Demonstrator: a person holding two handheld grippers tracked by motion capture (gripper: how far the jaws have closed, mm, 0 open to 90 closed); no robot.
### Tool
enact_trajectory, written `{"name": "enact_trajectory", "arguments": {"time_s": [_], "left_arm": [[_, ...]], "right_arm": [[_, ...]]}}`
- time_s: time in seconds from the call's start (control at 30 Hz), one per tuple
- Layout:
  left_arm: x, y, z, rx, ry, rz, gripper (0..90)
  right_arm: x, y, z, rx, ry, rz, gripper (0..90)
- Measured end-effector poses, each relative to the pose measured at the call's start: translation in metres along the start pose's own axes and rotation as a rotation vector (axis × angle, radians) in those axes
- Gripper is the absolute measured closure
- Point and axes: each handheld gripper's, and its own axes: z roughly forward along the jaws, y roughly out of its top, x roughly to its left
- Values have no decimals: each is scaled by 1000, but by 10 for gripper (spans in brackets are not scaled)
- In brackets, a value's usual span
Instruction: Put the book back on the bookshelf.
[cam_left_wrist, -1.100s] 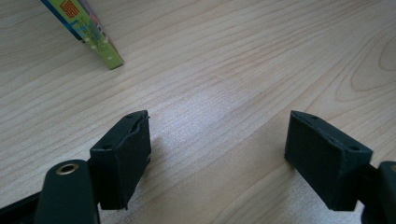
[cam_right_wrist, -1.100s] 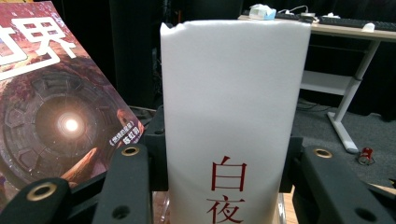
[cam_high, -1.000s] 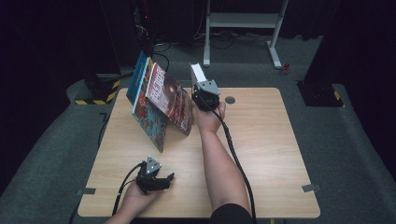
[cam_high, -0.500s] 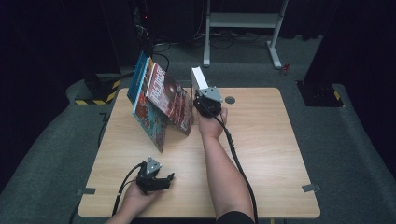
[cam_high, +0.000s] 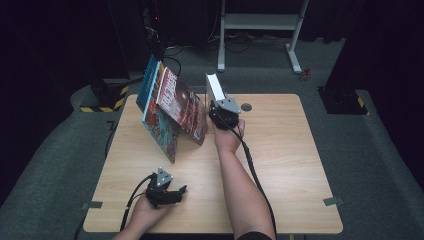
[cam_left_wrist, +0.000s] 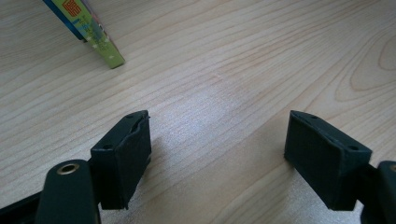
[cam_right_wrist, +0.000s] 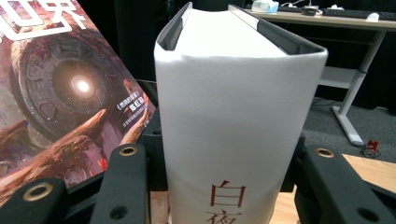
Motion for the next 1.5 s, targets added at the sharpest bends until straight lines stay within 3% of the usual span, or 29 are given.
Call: {"name": "enact_trajectory", "arguments": {"time_s": [0.6, 0.87, 1.03, 1.1, 1.33, 1.5], "left_arm": [[0, 0, 0, 1, -2, 4, 229], [0, 0, 0, 0, -2, 5, 229], [0, 0, 1, -1, -2, 2, 228], [0, 0, 1, -2, -2, 4, 227], [0, 1, 1, -1, 0, 13, 225], [0, 1, 1, -2, 1, 13, 224]], "right_arm": [[-8, 6, -5, 26, 5, 19, 424], [-8, 6, -7, 40, 39, 18, 227], [-11, 8, -13, 40, 54, 29, 178], [-10, 8, -14, 53, 30, 16, 162], [-12, 8, -25, 85, 58, 18, 99], [-16, 5, -38, 58, 70, 34, 95]]}}
